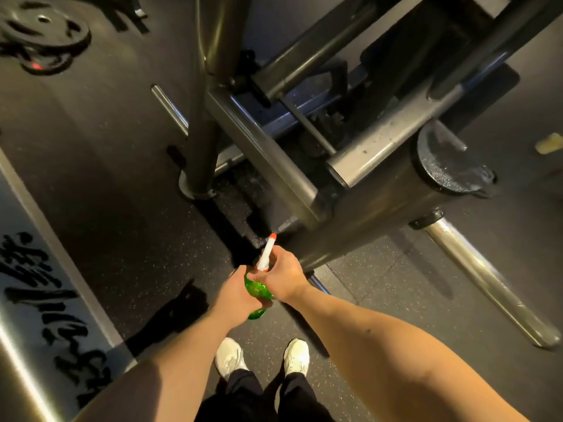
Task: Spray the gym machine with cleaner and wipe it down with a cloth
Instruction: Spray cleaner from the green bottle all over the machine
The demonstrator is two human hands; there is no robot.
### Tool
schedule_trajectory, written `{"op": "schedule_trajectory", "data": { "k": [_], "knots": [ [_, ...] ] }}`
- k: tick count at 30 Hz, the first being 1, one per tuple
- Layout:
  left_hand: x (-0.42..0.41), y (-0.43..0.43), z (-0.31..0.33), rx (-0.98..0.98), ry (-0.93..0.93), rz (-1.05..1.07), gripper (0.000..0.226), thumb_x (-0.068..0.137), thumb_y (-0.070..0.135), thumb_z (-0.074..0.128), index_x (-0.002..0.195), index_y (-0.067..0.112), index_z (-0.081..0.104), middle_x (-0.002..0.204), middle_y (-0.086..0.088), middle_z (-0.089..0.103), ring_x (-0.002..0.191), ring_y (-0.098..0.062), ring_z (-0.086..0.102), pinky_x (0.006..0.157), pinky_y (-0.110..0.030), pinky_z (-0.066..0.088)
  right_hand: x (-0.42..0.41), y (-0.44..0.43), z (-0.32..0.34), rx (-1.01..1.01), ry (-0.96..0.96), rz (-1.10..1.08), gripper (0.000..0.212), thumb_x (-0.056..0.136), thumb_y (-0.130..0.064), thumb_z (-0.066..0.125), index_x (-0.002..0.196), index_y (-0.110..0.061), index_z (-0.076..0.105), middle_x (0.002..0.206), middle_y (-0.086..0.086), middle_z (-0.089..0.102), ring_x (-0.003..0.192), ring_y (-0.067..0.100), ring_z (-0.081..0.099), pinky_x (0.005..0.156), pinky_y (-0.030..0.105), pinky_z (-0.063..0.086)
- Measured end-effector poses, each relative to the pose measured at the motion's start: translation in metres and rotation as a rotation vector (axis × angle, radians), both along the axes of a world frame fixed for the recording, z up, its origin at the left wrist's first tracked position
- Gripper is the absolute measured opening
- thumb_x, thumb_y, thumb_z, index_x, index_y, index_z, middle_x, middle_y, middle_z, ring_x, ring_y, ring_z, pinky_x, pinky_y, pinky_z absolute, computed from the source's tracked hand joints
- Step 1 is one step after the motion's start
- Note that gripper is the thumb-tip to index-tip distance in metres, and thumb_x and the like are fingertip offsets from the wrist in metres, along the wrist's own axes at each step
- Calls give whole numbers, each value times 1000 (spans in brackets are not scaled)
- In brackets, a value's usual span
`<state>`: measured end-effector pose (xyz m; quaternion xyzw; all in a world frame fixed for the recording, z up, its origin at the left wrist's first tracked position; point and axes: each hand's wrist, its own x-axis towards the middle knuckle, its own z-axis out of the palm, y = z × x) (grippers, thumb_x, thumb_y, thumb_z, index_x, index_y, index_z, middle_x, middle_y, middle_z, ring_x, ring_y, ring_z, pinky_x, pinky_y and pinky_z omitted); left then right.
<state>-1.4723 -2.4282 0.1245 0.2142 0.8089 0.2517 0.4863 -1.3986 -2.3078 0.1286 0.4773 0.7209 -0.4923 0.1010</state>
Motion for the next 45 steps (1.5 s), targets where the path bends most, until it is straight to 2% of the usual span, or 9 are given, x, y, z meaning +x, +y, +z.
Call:
{"op": "schedule_trajectory", "data": {
  "k": [3,7,9,12,24,29,35,41,45],
  "knots": [
    [-22,-5,18,-13,29,21,50,80,17,86,116,27,54,103,12,60,104,-13,60,89,-30,46,-24,-3,21,3,14,43,43,77,-38,87,107,-24,60,99,-3,66,91,15,65,81,33,58],
    [-60,-7,39,-50,62,22,56,71,27,91,113,35,55,106,12,64,104,-12,62,96,-38,53,-58,-1,41,-44,74,56,57,77,-39,87,123,-23,59,109,-3,65,102,17,64,85,30,53],
    [-79,-3,46,-72,81,17,55,71,27,90,113,34,55,106,13,64,104,-12,61,98,-42,53,-78,6,46,-50,69,68,53,77,-39,87,119,-22,61,108,-2,66,101,17,64,86,32,55],
    [-107,7,51,-97,96,32,57,74,25,88,114,33,48,106,14,57,104,-11,55,98,-36,49,-111,17,47,-37,63,103,42,75,-40,87,105,-23,63,100,-1,68,95,17,66,89,40,59],
    [-237,80,44,-127,78,118,59,62,31,94,108,32,58,105,5,69,101,-14,66,98,-44,54,-246,102,27,-81,103,177,52,69,-48,90,105,-21,64,98,-4,68,92,16,67,88,40,58],
    [-283,106,53,-99,71,118,59,68,27,93,112,34,55,104,8,66,100,-10,64,92,-35,50,-292,133,40,-125,108,218,66,73,-47,90,125,-21,58,113,-5,65,105,17,64,96,38,55],
    [-330,127,73,-10,73,98,55,71,22,92,106,38,54,101,11,66,94,-1,61,88,-30,50,-336,146,58,-100,168,136,77,69,-50,91,133,-25,56,116,-9,67,107,13,65,97,40,57],
    [-389,143,112,108,100,-7,64,67,29,94,119,33,57,107,10,68,104,-9,65,96,-37,52,-374,160,117,-6,220,60,65,74,-43,90,128,-23,59,111,-13,66,105,9,65,95,32,55],
    [-427,154,142,199,97,-112,70,68,33,95,122,40,50,114,16,64,113,-9,61,103,-37,49,-400,161,153,123,231,3,60,71,-44,91,118,-23,61,106,-9,69,100,11,67,87,31,57]
  ]
}}
